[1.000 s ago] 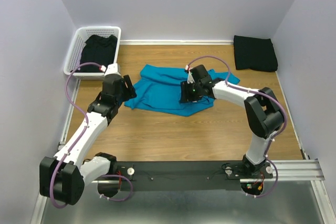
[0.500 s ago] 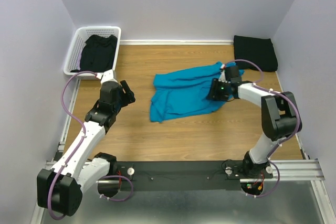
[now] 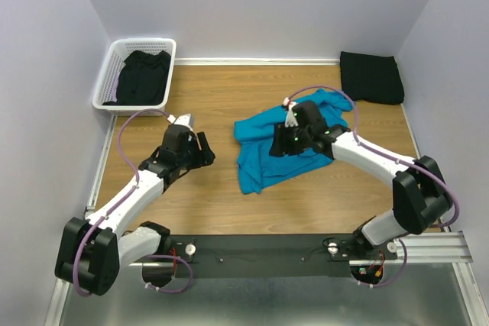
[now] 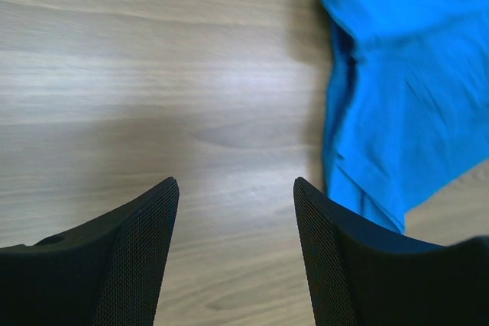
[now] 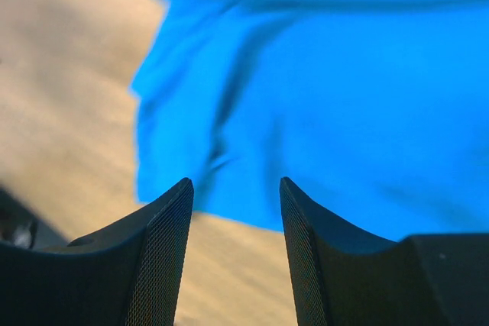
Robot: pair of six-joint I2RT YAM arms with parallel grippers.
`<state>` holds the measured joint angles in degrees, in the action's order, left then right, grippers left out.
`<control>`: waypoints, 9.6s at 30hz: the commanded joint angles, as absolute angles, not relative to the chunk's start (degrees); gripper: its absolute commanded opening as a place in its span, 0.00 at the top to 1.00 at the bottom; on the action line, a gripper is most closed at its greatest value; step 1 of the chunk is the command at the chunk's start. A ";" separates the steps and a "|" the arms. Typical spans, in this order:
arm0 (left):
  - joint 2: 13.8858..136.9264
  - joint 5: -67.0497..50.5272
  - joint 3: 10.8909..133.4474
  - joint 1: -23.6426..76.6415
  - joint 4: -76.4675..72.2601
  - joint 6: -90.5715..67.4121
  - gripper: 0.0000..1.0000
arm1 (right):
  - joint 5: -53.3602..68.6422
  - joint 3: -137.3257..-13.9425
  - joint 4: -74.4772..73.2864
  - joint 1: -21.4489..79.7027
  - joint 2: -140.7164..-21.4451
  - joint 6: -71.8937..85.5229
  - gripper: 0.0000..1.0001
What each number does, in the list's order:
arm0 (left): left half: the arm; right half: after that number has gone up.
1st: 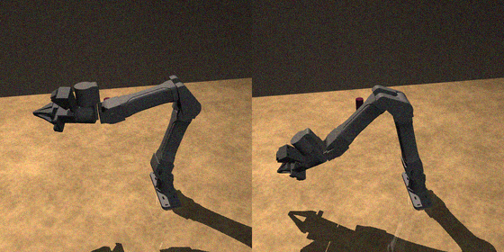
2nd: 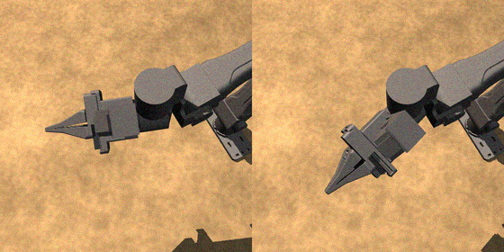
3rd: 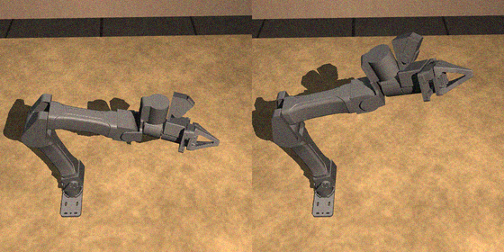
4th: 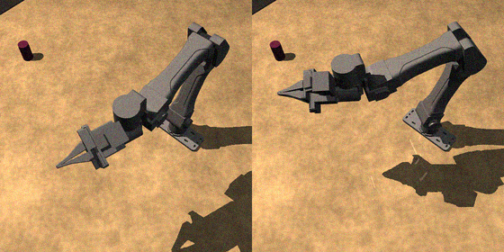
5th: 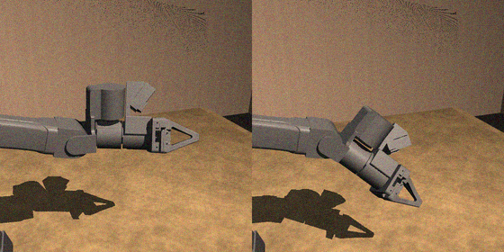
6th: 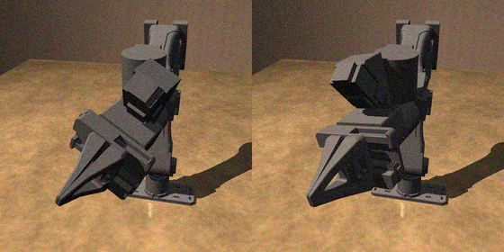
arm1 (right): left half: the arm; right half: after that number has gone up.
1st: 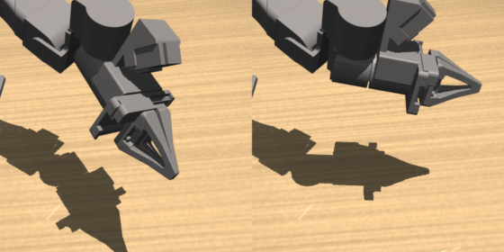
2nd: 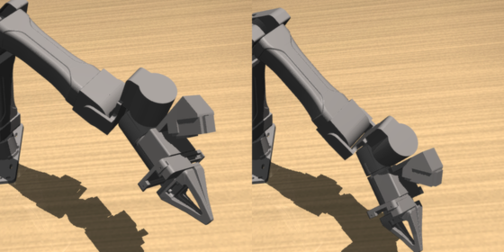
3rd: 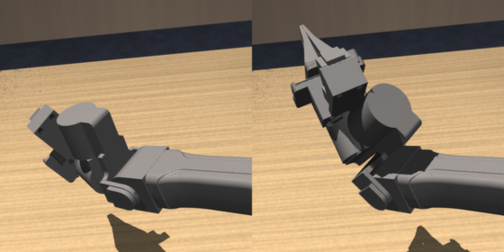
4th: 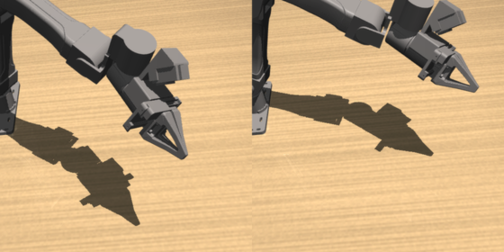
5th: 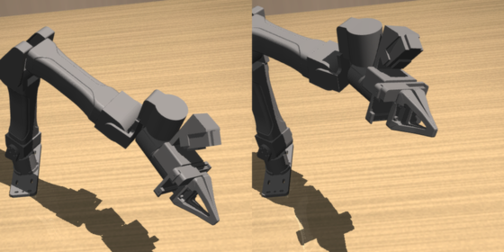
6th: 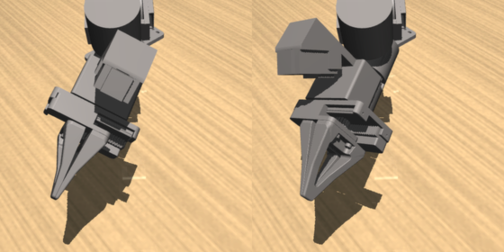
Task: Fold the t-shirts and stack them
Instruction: Flatten the tshirt out, then fold the tshirt
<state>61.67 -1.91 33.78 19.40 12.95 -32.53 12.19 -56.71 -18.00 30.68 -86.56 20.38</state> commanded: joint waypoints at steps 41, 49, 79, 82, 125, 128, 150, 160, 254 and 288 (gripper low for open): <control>70.58 -5.45 34.98 33.22 9.23 -43.68 0.33 | 10.29 -57.75 -20.21 49.57 -99.67 29.35 0.85; 73.82 -5.10 37.52 36.12 11.07 -43.24 0.33 | -4.43 -58.79 -23.98 49.48 -93.08 28.57 0.99; 91.31 1.76 48.60 47.55 24.08 -44.74 0.52 | -21.44 -64.95 -28.30 48.96 -90.70 24.34 0.99; 93.33 1.84 48.95 47.81 24.17 -44.65 0.57 | -21.36 -64.69 -28.21 48.96 -90.35 24.43 0.99; 67.52 45.36 110.32 18.37 23.50 -2.30 1.00 | -44.57 -109.26 -25.14 22.68 -72.53 -18.28 0.99; 58.91 41.16 104.18 18.37 19.70 -1.58 1.00 | -39.32 -104.51 -23.82 22.68 -64.11 -18.37 0.99; 67.92 33.22 88.70 18.28 16.55 2.37 1.00 | -40.16 -91.15 -20.49 22.68 -72.38 -31.53 1.00; 106.82 32.08 92.01 14.24 10.02 -1.13 1.00 | -34.11 -78.93 6.47 16.18 -100.77 -36.12 1.00; 118.75 27.96 100.11 11.07 17.40 -11.25 0.21 | -9.25 -67.15 -29.45 22.94 -93.61 13.00 0.44; 91.69 6.70 43.99 26.19 27.60 -35.93 0.39 | 6.76 -36.57 -30.40 23.47 -78.24 31.20 0.41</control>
<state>95.92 14.15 54.33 24.73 21.89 -30.17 7.94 -40.53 -21.98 24.86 -82.08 27.64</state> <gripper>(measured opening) 0.612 0.588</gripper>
